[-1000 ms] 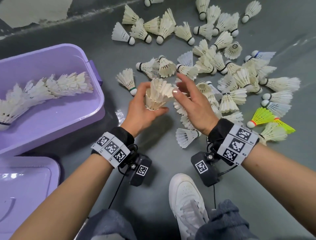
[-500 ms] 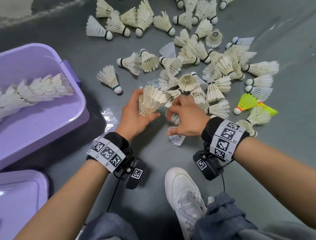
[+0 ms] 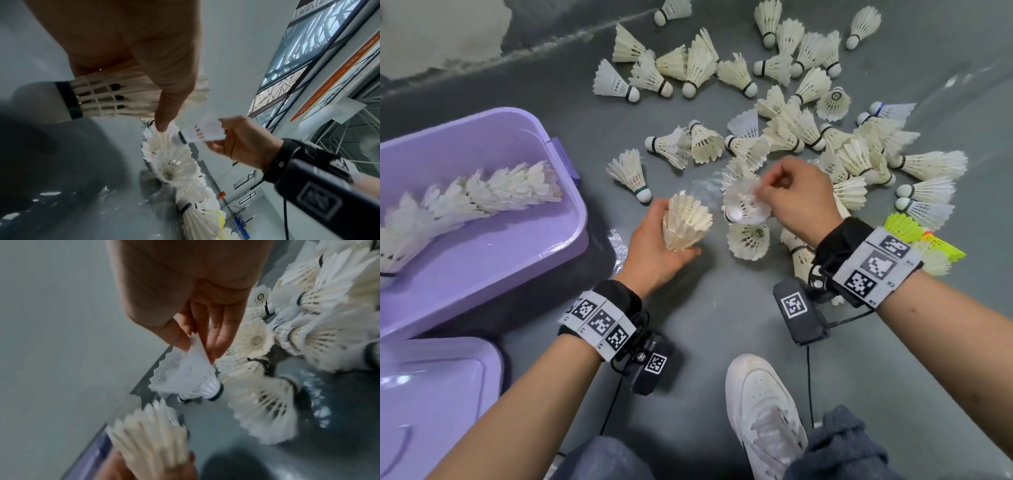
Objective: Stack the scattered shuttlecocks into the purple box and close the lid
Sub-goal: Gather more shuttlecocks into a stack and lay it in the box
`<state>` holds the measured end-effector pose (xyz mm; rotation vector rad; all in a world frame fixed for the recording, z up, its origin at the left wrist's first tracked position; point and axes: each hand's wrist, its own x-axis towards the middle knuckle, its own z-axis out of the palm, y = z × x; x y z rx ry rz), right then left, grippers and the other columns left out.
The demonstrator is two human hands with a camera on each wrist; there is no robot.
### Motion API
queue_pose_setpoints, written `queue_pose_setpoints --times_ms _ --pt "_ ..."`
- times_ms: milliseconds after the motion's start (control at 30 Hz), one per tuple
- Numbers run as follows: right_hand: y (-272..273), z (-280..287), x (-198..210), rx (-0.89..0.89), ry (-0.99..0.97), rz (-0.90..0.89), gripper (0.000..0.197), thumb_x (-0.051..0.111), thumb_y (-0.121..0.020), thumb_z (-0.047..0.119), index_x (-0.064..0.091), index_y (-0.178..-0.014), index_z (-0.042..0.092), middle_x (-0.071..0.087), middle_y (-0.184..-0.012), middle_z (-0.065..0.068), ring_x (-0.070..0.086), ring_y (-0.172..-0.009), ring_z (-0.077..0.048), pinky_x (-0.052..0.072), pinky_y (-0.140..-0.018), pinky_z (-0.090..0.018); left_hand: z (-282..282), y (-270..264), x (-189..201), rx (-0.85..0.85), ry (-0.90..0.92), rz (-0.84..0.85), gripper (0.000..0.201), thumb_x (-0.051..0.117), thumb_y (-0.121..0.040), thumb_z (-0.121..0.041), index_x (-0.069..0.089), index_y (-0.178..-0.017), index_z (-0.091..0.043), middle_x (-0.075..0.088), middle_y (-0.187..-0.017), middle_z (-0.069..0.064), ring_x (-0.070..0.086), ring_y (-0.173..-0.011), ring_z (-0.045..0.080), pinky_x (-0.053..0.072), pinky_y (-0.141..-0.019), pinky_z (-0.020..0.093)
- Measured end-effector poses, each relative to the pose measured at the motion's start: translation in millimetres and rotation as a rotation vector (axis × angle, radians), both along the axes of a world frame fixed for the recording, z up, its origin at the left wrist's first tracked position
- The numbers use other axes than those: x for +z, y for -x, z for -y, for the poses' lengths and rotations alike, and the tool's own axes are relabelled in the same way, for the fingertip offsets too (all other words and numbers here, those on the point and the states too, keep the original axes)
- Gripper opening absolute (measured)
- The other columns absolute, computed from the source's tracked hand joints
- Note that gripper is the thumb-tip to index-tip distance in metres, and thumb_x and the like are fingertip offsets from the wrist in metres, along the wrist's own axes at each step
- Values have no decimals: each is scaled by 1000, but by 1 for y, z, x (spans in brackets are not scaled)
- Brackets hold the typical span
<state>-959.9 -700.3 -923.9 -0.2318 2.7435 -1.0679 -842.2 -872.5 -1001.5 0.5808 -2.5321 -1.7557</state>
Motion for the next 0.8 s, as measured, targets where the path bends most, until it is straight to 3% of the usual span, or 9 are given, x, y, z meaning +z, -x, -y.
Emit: queue_pose_setpoints --times_ms 67,167,233,333,467,533,633,700,800 --pt "5 11 8 -73 151 11 16 68 -79 15 56 -73 24 57 -68 8 59 -68 -14 57 -69 -38 6 -2 -1 9 17 6 60 82 -68 -14 44 -115 -22 57 -94 -12 56 -87 14 37 -64 -1" --pt "-1 29 12 -36 318 59 18 67 -82 8 55 -75 19 51 -60 5 53 -52 -2 51 -52 -21 12 -4 1 26 48 18 64 82 -68 -13 44 -119 -20 57 -94 -10 54 -84 13 35 -63 -2" --pt "-6 39 9 37 325 95 16 66 -83 7 55 -77 16 51 -59 5 52 -48 1 50 -50 -17 14 -5 3 15 59 20 65 83 -66 -14 43 -118 -23 59 -97 -6 54 -83 14 36 -62 -1" --pt "-10 48 2 55 390 175 16 67 -83 3 56 -76 13 48 -49 11 53 -46 -1 56 -53 -28 15 -6 5 -21 81 5 68 83 -65 -17 42 -118 -26 59 -104 -4 56 -88 14 39 -67 10" --pt "-8 52 -1 175 297 72 19 69 -79 10 57 -71 23 58 -63 4 59 -58 -11 57 -59 -32 12 -1 8 -10 66 -20 71 86 -62 -21 39 -112 -36 60 -104 -4 58 -90 15 44 -76 24" --pt "-12 52 -3 321 160 -9 19 70 -77 15 57 -69 25 62 -69 6 60 -65 -11 54 -68 -27 9 2 11 10 11 -40 76 89 -59 -24 38 -113 -41 60 -102 -11 60 -89 8 47 -75 19" --pt "-17 50 -7 399 65 -89 18 72 -75 19 56 -67 22 58 -78 3 54 -69 -8 39 -65 -9 -1 8 14 -24 -40 -59 80 89 -58 -33 39 -120 -43 60 -106 -17 57 -93 -7 42 -75 6" --pt "-15 46 -10 382 54 -48 17 72 -78 25 58 -69 21 56 -81 4 52 -70 -7 38 -67 -9 -5 10 12 -35 -53 -65 76 88 -60 -36 42 -120 -44 61 -105 -19 57 -94 -8 39 -76 4" --pt "-9 34 -14 303 103 61 17 62 -88 35 66 -81 19 62 -85 4 56 -77 -10 43 -74 -23 -5 14 6 -17 -15 -53 70 86 -62 -37 42 -116 -46 60 -106 -18 57 -96 1 37 -76 1"
